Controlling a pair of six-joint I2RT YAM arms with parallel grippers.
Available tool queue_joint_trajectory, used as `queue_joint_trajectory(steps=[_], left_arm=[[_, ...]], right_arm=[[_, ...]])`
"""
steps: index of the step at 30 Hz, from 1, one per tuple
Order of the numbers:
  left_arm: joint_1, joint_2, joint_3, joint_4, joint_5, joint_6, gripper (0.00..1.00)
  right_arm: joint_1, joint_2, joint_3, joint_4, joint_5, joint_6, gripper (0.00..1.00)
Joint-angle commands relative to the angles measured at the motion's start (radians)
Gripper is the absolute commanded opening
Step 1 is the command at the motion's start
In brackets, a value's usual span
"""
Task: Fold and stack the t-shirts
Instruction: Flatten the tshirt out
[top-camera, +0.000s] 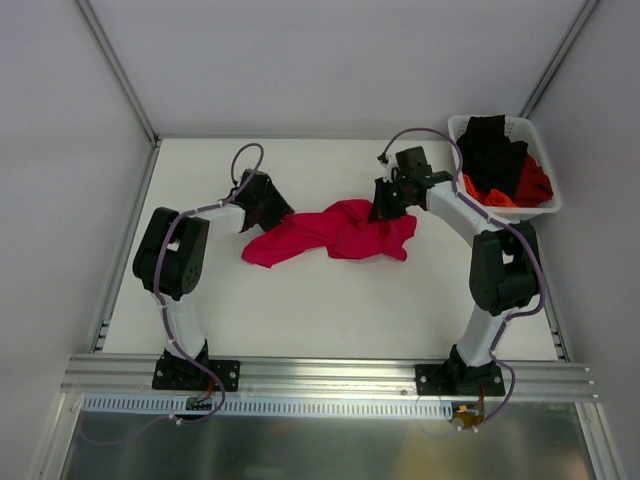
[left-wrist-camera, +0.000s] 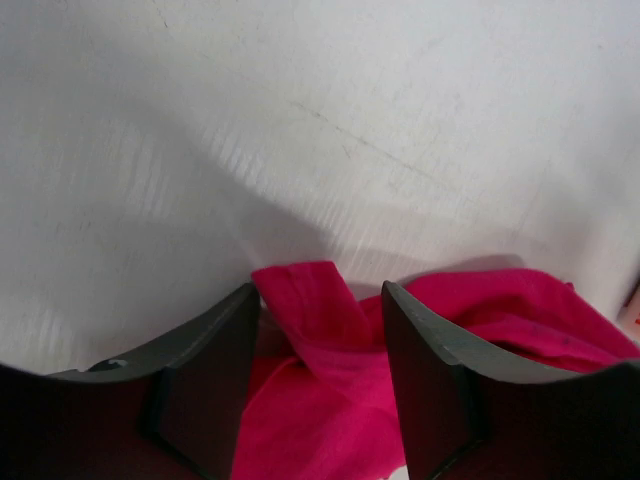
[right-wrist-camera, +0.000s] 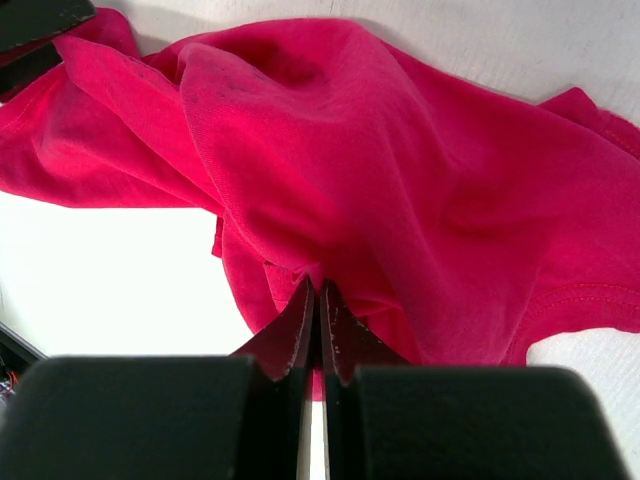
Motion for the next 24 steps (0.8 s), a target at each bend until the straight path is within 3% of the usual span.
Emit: queue_joint_trajectory(steps=[1, 3, 5, 6, 7, 10, 13, 24], left_arm=[[-0.014, 0.05, 0.041, -0.036, -0.047, -0.032, 0.44], [-0.013, 0.051, 0.055, -0.033, -0.064, -0.027, 0.31], [-0.013, 0.042, 0.068, -0.031, -0.102, -0.017, 0.03], [-0.013, 0.036, 0.072, -0.031, -0.11, -0.012, 0.0], [-0.013, 0.025, 0.078, -0.031, -0.116, -0.009, 0.0], [-0.013, 0.007, 0.082, -0.033, -0.127, 0.013, 0.0], [-0.011, -0.002, 0.084, -0.033, -0.127, 0.029, 0.0], [-0.013, -0.015, 0.075, -0.033, -0.118, 0.068, 0.0]], right_arm=[[0.002, -0.003, 0.031, 0.008, -0.008, -0.016, 0.0], [0.002, -0.018, 0.023, 0.007, -0.013, -0.026, 0.04], [0.003, -0.029, 0.021, -0.003, -0.017, -0.045, 0.16], [0.003, -0.043, 0.02, -0.007, -0.02, -0.049, 0.2], [0.003, -0.05, 0.017, -0.016, -0.02, -0.056, 0.31], [0.003, -0.095, -0.003, -0.027, -0.017, -0.08, 0.49], [0.006, -0.145, -0.025, -0.03, 0.012, -0.111, 0.6], [0.029, -0.172, -0.091, 0.007, 0.026, -0.146, 0.57]])
